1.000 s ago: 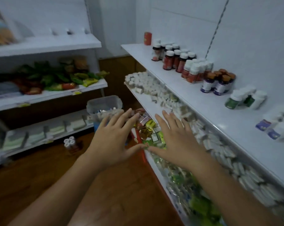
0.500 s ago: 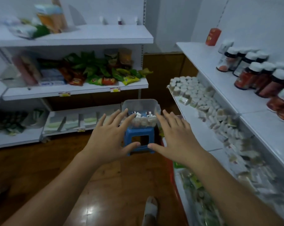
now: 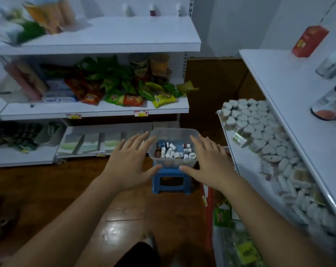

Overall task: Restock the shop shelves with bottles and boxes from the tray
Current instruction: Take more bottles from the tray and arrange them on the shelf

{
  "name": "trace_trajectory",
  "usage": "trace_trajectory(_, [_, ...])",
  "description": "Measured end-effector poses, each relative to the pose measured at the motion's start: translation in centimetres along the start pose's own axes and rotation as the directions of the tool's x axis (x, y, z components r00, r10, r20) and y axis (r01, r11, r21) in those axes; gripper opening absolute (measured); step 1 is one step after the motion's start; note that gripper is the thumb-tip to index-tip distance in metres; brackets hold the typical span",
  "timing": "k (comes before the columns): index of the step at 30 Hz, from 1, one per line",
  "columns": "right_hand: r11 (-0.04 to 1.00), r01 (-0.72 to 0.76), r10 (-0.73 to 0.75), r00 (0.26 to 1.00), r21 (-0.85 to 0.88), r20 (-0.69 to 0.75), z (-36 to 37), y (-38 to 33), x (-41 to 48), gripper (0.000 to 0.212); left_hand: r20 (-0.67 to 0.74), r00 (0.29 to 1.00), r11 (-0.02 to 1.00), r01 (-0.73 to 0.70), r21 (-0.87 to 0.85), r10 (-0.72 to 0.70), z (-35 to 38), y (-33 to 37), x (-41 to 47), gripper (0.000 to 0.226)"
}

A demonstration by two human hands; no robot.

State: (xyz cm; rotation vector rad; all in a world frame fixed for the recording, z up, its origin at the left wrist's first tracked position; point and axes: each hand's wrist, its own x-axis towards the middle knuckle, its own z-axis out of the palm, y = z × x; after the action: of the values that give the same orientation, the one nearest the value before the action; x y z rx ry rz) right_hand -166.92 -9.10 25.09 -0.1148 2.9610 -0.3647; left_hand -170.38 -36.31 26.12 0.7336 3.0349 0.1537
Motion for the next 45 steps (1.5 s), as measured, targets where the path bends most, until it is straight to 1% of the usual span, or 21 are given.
trace_trajectory(3, [1.0, -0.019, 0.018, 0.999, 0.016, 0.048, 1.8, 1.3, 4.7, 0.107, 0.056, 0.998, 1.0, -0.006, -0.025, 0.007, 2.0, -2.1, 4.0, 0.09])
trace_trajectory(6, [0.996, -0.08, 0.075, 0.993, 0.048, 0.095, 3.9, 2.5, 9.4, 0.106, 0.124, 0.992, 0.997, 0.008, -0.075, 0.001, 5.0, -4.5, 8.6, 0.09])
trace_trajectory(10, [0.969, -0.215, 0.19, 0.963, 0.118, 0.193, 7.3, 4.7, 15.3, 0.1, 0.25, 0.968, 0.992, 0.006, -0.125, 0.026, 9.7, -7.0, 15.1, 0.093])
trace_trajectory(13, [0.919, -0.344, 0.287, 0.919, 0.192, 0.269, 10.4, 6.6, 18.8, 0.098, 0.364, 0.93, 0.987, 0.008, -0.163, 0.053, 14.1, -8.2, 19.6, 0.096])
trace_trajectory(15, [0.878, -0.413, 0.328, 0.887, 0.241, 0.326, 12.6, 7.8, 20.8, 0.092, 0.427, 0.903, 0.978, 0.046, -0.205, 0.048, 17.7, -8.8, 22.3, 0.089])
trace_trajectory(18, [0.84, -0.458, 0.329, 0.856, 0.29, 0.399, 16.5, 9.7, 24.2, 0.081, 0.501, 0.865, 0.949, 0.147, -0.28, 0.013, 23.7, -9.2, 25.8, 0.073])
trace_trajectory(21, [0.83, -0.474, 0.313, 0.831, 0.292, 0.46, 21.4, 11.3, 28.2, 0.08, 0.591, 0.806, 0.922, 0.262, -0.286, -0.046, 31.2, -10.2, 28.4, 0.048])
trace_trajectory(23, [0.852, -0.46, 0.286, 0.81, 0.252, 0.512, 25.1, 12.1, 30.9, 0.084, 0.654, 0.75, 0.904, 0.343, -0.255, -0.1, 35.1, -10.4, 29.7, 0.043])
trace_trajectory(24, [0.867, -0.446, 0.268, 0.795, 0.224, 0.544, 26.6, 12.3, 32.0, 0.084, 0.678, 0.719, 0.9, 0.383, -0.207, -0.15, 36.3, -10.1, 30.3, 0.044])
trace_trajectory(27, [0.926, -0.353, 0.207, 0.77, 0.133, 0.604, 30.7, 12.4, 34.8, 0.083, 0.766, 0.605, 0.901, 0.426, -0.082, -0.216, 38.9, -8.8, 31.7, 0.054])
trace_trajectory(29, [0.95, -0.298, 0.177, 0.752, 0.089, 0.635, 32.9, 12.3, 35.9, 0.092, 0.785, 0.564, 0.896, 0.443, -0.024, -0.258, 40.3, -8.2, 32.3, 0.065])
trace_trajectory(31, [0.96, -0.269, 0.148, 0.734, 0.084, 0.663, 34.8, 12.5, 36.2, 0.091, 0.784, 0.554, 0.911, 0.411, 0.033, -0.279, 42.4, -8.2, 32.6, 0.076])
trace_trajectory(33, [0.956, -0.275, 0.144, 0.74, 0.099, 0.657, 36.4, 12.9, 36.2, 0.084, 0.785, 0.544, 0.934, 0.337, 0.119, -0.296, 44.2, -8.3, 32.9, 0.083])
trace_trajectory(35, [0.958, -0.275, 0.162, 0.747, 0.078, 0.644, 37.2, 13.1, 36.3, 0.082, 0.794, 0.545, 0.958, 0.24, 0.158, -0.267, 45.2, -8.4, 33.1, 0.076])
trace_trajectory(37, [0.966, -0.256, 0.17, 0.758, 0.047, 0.63, 37.8, 13.3, 36.4, 0.078, 0.757, 0.598, 0.962, 0.216, 0.164, -0.263, 46.1, -8.8, 32.6, 0.059])
trace_trajectory(39, [0.966, -0.256, 0.179, 0.766, 0.038, 0.617, 38.2, 13.4, 36.5, 0.073, 0.741, 0.637, 0.973, 0.078, 0.216, -0.215, 45.9, -8.8, 32.1, 0.051])
trace_trajectory(40, [0.962, -0.27, 0.184, 0.77, 0.051, 0.611, 38.3, 13.5, 36.5, 0.07, 0.736, 0.649, 0.969, 0.012, 0.245, -0.194, 46.1, -8.8, 32.0, 0.052])
trace_trajectory(41, [0.957, -0.282, 0.182, 0.774, 0.073, 0.606, 38.5, 13.7, 36.5, 0.068, 0.743, 0.642, 0.97, 0.006, 0.242, -0.189, 45.9, -8.6, 32.0, 0.056])
trace_trajectory(42, [0.953, -0.288, 0.177, 0.783, 0.095, 0.596, 38.6, 13.9, 36.4, 0.067, 0.755, 0.622, 0.971, 0.037, 0.237, -0.208, 45.3, -8.2, 32.2, 0.064])
trace_trajectory(43, [0.951, -0.289, 0.175, 0.791, 0.107, 0.586, 38.7, 14.1, 36.4, 0.068, 0.759, 0.616, 0.973, 0.058, 0.225, -0.212, 45.1, -8.1, 32.4, 0.073])
trace_trajectory(45, [0.948, -0.295, 0.18, 0.803, 0.117, 0.568, 38.8, 14.2, 36.2, 0.073, 0.763, 0.62, 0.979, 0.045, 0.201, -0.185, 44.9, -8.2, 32.6, 0.083])
